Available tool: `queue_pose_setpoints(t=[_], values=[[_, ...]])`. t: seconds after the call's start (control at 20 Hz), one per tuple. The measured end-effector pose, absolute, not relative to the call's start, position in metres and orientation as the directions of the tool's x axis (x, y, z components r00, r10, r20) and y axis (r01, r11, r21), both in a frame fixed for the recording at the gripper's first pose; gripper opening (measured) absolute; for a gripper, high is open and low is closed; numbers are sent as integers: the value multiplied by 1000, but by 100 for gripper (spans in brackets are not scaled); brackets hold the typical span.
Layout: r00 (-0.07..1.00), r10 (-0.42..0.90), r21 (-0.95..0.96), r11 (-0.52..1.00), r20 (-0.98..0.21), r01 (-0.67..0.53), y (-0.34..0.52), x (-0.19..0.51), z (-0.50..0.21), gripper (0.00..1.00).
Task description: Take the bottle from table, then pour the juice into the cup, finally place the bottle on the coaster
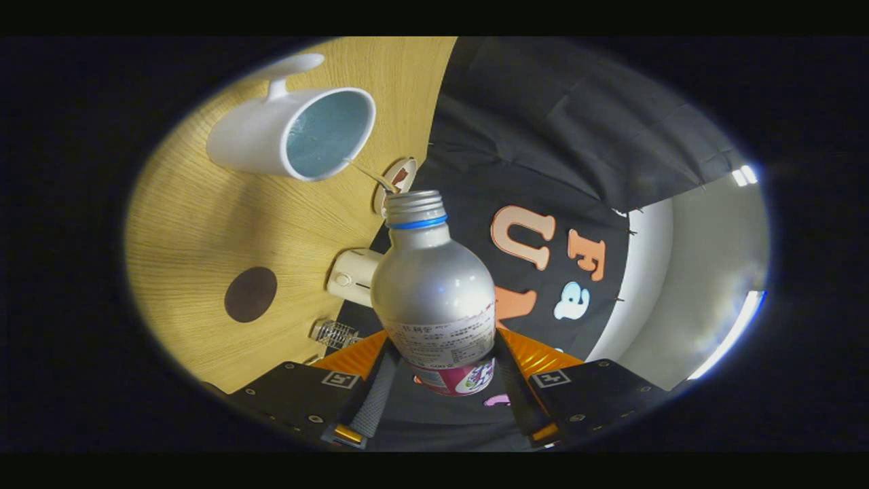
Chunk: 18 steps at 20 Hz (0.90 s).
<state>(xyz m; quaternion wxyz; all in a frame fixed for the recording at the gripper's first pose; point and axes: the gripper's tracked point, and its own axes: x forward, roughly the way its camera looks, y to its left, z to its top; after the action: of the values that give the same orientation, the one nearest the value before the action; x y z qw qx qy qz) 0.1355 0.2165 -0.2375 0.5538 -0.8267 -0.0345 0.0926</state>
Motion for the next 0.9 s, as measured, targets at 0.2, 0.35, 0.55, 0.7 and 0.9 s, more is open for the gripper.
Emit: queue_pose_setpoints(t=[0.2, 0.35, 0.55, 0.7, 0.9], values=[[978, 163, -922, -382, -127, -56, 218, 133, -242, 77], [978, 169, -921, -387, -124, -49, 220, 131, -244, 77], [976, 164, -931, -357, -142, -75, 221, 131, -249, 77], [971, 146, -952, -270, -191, -147, 218, 127, -261, 77], [949, 138, -959, -49, -282, -278, 224, 125, -273, 77]])
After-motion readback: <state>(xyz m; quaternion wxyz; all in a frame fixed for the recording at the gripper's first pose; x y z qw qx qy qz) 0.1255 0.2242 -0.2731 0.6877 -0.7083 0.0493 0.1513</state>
